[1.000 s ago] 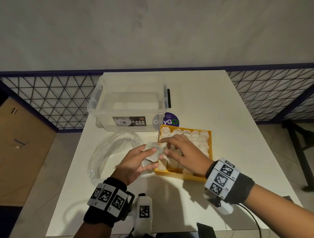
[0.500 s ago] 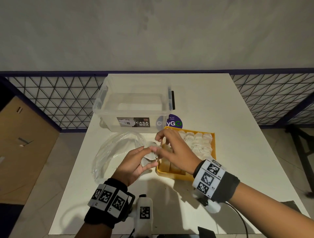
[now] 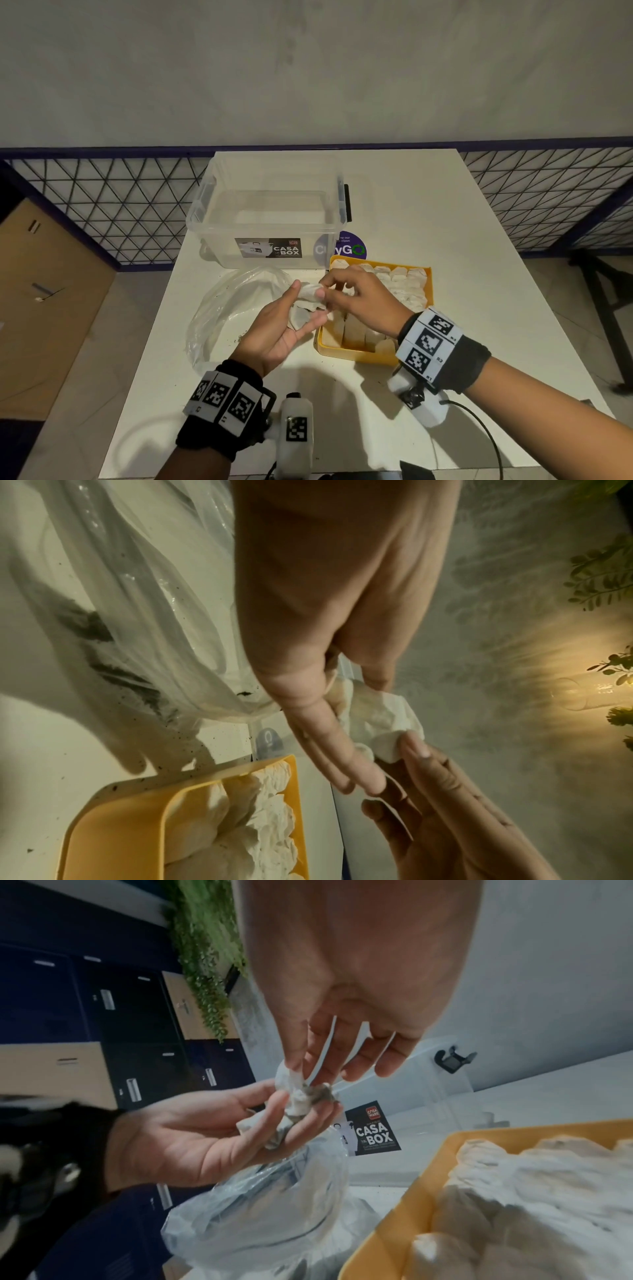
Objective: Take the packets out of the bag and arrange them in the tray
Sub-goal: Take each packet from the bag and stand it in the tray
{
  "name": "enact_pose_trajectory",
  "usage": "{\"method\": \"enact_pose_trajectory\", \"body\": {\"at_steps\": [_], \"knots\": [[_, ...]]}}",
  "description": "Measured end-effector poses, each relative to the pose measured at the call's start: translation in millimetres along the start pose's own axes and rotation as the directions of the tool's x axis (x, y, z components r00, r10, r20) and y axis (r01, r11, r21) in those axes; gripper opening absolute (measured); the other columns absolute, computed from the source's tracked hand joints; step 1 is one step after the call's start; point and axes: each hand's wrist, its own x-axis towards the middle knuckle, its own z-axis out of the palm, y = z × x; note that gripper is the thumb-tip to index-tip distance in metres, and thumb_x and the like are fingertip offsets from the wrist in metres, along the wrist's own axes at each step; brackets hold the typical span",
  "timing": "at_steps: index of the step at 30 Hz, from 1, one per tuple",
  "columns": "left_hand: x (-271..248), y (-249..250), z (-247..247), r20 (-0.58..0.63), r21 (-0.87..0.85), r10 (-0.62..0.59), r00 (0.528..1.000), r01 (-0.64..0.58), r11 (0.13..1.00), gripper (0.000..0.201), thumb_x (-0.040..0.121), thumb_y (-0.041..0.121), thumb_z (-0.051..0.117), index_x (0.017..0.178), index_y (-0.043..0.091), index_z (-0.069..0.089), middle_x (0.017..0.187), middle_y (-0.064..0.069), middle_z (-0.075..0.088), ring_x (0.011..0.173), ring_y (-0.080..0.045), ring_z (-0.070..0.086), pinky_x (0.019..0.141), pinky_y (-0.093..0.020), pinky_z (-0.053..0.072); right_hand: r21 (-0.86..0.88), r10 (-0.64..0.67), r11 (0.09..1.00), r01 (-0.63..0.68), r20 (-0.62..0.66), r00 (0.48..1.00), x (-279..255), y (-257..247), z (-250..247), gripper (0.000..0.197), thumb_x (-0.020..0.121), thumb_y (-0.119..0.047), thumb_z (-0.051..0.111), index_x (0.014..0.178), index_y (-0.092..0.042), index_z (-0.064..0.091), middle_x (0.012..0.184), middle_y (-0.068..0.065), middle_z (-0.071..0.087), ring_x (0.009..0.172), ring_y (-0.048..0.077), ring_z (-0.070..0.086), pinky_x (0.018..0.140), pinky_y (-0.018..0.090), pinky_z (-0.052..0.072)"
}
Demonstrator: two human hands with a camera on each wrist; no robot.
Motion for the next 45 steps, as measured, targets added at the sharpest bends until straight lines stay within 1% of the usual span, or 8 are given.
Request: {"method": "enact_pose_trajectory", "body": {"at_steps": [7, 10, 14, 17, 22, 29, 37, 45], "knots": [[1.8, -3.4, 3.2, 0.004, -0.028, -0.014, 1.0, 0.015, 0.999, 0.048, 0.082, 0.022, 0.062, 0.122, -0.004, 0.058, 0.12, -0.022, 0.064, 0.097, -0.027, 0.069, 0.07, -0.027, 0.059, 0.324, 0.114, 0.942, -0.091, -0.05, 0.992, 0.6, 2.7, -11.1, 0.009, 0.09, -0.009, 0.057, 0.089, -0.002, 0.063, 0.073, -0.003, 0.061, 0.064, -0.004, 0.056, 0.067, 0.009, 0.044], [4.9, -4.2, 5.5, 0.011, -0.062, -0.049, 0.999, 0.05, 0.997, 0.052, 0.078, 0.025, 0.063, 0.122, -0.002, 0.058, 0.119, -0.022, 0.065, 0.096, -0.028, 0.07, 0.068, -0.028, 0.06, 0.348, 0.149, 0.931, -0.116, -0.071, 0.986, -0.9, 3.9, -11.9, 0.015, 0.09, -0.011, 0.056, 0.093, 0.004, 0.061, 0.075, 0.008, 0.061, 0.067, 0.01, 0.056, 0.068, 0.016, 0.045], [6.0, -5.5, 9.7, 0.056, -0.055, -0.04, 0.998, 0.044, 0.998, 0.042, 0.087, 0.027, 0.055, 0.118, 0.0, 0.06, 0.118, -0.022, 0.065, 0.097, -0.027, 0.07, 0.065, -0.027, 0.059, 0.421, 0.209, 0.894, -0.154, -0.089, 0.974, -1.5, 5.1, -13.6, 0.012, 0.091, -0.014, 0.054, 0.091, -0.003, 0.059, 0.069, 0.012, 0.059, 0.065, 0.022, 0.054, 0.068, 0.03, 0.042], [8.0, -7.7, 9.9, 0.035, 0.046, 0.008, 0.999, -0.01, 0.999, 0.017, 0.088, 0.005, 0.056, 0.104, 0.0, 0.062, 0.109, -0.019, 0.068, 0.094, -0.022, 0.071, 0.067, -0.022, 0.058, 0.446, 0.224, 0.885, -0.133, -0.156, 0.962, -0.8, 5.6, -18.1, 0.008, 0.091, -0.014, 0.055, 0.085, -0.011, 0.059, 0.073, 0.015, 0.058, 0.069, 0.022, 0.053, 0.066, 0.029, 0.043], [8.1, -5.9, 6.3, -0.036, 0.129, 0.042, 0.998, -0.037, 0.991, 0.025, 0.086, -0.01, 0.056, 0.107, 0.002, 0.059, 0.088, -0.014, 0.074, 0.083, -0.019, 0.073, 0.073, -0.024, 0.059, 0.217, 0.179, 0.971, -0.103, -0.369, 0.912, 1.8, 25.6, -36.5, 0.012, 0.091, -0.02, 0.057, 0.082, -0.013, 0.062, 0.076, 0.008, 0.061, 0.069, 0.012, 0.052, 0.069, 0.022, 0.042], [4.4, 4.7, -3.2, -0.085, 0.22, 0.089, 0.992, -0.068, 0.973, 0.024, 0.086, 0.001, 0.061, 0.108, 0.013, 0.061, 0.095, -0.008, 0.075, 0.085, -0.015, 0.071, 0.102, -0.038, 0.039, -0.47, 0.263, 0.856, -0.214, 0.039, 0.964, -17.2, 59.1, -26.1, 0.011, 0.089, -0.022, 0.056, 0.089, -0.017, 0.066, 0.084, 0.0, 0.063, 0.081, 0.016, 0.053, 0.07, 0.026, 0.037], [2.0, 4.7, -7.5, -0.092, 0.208, 0.094, 0.991, -0.074, 0.975, 0.022, 0.087, 0.004, 0.061, 0.108, 0.011, 0.062, 0.097, -0.009, 0.075, 0.086, -0.018, 0.07, 0.104, -0.039, 0.04, -0.34, 0.416, 0.881, -0.327, 0.233, 0.879, -21.1, 59.4, -9.4, 0.009, 0.084, -0.013, 0.063, 0.087, -0.021, 0.06, 0.088, 0.009, 0.066, 0.09, 0.027, 0.064, 0.088, 0.039, 0.05], [-1.3, 4.3, -10.8, -0.111, 0.207, 0.11, 0.988, -0.085, 0.975, 0.021, 0.087, 0.004, 0.06, 0.106, 0.01, 0.064, 0.098, -0.009, 0.075, 0.085, -0.02, 0.07, 0.103, -0.039, 0.042, -0.343, 0.265, 0.914, -0.215, 0.108, 0.958, -14.0, 49.8, -21.8, 0.015, 0.085, -0.014, 0.063, 0.099, -0.017, 0.066, 0.076, -0.005, 0.059, 0.073, 0.012, 0.053, 0.063, 0.015, 0.037]]}}
